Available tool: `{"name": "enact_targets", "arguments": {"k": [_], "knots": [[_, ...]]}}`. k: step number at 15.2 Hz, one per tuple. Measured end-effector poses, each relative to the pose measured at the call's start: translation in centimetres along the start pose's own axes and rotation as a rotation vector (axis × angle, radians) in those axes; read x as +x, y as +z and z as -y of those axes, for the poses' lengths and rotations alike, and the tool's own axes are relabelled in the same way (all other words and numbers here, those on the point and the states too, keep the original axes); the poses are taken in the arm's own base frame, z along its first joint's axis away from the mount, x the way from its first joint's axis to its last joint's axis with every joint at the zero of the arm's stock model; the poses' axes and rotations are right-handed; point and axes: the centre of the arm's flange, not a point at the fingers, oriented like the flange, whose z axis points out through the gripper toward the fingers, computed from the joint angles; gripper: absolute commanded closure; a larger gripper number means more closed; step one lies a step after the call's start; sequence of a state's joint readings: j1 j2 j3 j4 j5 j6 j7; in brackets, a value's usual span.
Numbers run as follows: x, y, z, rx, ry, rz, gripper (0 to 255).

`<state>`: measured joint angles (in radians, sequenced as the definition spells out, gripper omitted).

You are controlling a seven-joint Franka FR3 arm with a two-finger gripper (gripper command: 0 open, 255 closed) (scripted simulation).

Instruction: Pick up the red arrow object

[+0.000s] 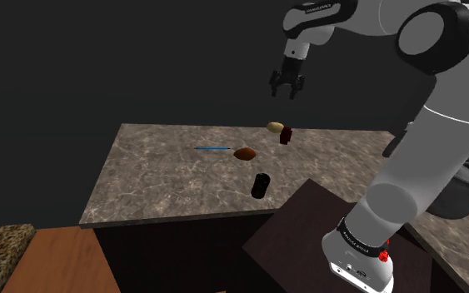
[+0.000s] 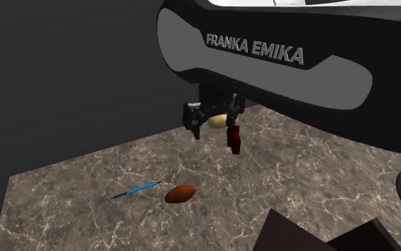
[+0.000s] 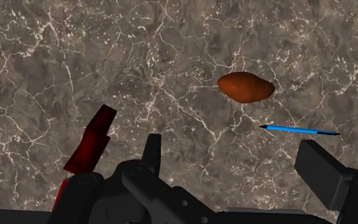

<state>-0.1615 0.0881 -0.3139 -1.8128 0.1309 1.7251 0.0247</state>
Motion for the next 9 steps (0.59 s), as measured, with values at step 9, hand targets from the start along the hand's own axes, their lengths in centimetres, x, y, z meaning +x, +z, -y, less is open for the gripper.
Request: {"name": "enact_targets", "arguments": {"k": [9], "knots": [[8.8, 6.9, -7.5, 0.036, 0.192, 0.127, 0]]}}
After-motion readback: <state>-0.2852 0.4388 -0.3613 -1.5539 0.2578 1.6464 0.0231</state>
